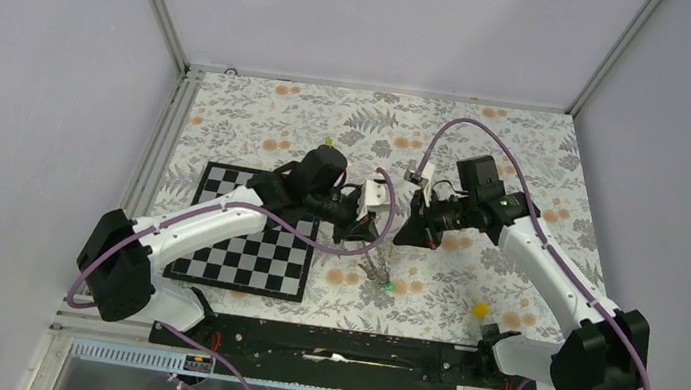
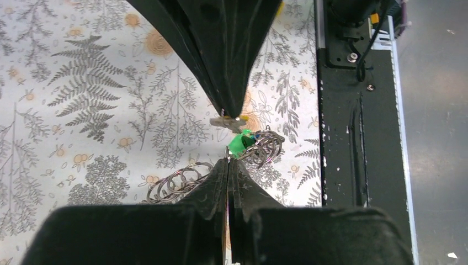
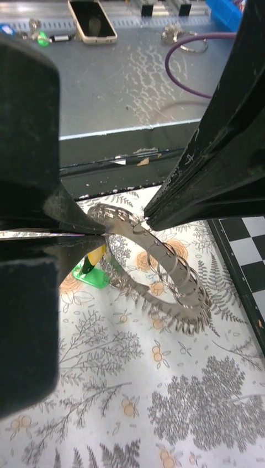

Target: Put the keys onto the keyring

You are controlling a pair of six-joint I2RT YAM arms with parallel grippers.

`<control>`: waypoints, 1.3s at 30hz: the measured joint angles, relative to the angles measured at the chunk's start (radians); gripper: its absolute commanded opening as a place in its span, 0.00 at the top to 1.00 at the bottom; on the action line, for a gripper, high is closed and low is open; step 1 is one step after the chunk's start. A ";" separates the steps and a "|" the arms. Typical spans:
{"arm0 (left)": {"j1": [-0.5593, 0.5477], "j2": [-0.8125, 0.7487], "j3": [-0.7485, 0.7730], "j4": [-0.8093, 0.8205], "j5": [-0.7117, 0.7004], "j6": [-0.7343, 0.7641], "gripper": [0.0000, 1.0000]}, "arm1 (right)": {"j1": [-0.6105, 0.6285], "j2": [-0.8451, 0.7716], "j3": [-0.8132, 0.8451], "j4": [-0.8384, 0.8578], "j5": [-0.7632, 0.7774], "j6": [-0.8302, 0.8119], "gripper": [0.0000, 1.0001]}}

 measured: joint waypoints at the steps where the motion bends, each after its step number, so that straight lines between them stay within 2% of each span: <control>1: 0.002 0.000 -0.004 0.000 0.012 0.004 1.00 | 0.000 -0.015 0.000 -0.003 0.008 -0.010 1.00; 6: 0.012 -0.001 -0.011 -0.008 0.085 0.056 1.00 | 0.000 -0.047 0.000 -0.017 0.081 -0.037 1.00; 16: 0.055 -0.043 -0.018 -0.092 0.145 0.229 1.00 | -0.018 -0.040 -0.060 -0.074 0.359 -0.085 1.00; 23: 0.058 -0.047 -0.018 -0.128 0.141 0.288 1.00 | -0.023 0.056 -0.071 -0.136 0.488 -0.124 0.96; 30: 0.066 -0.047 -0.018 -0.129 0.130 0.295 1.00 | -0.024 0.265 -0.060 -0.135 0.539 -0.117 0.87; 34: 0.072 -0.047 -0.019 -0.127 0.121 0.295 1.00 | -0.024 0.343 -0.029 -0.113 0.565 -0.092 0.77; 39: 0.088 -0.047 -0.027 -0.121 0.107 0.294 1.00 | -0.027 0.368 0.023 -0.069 0.572 -0.063 0.61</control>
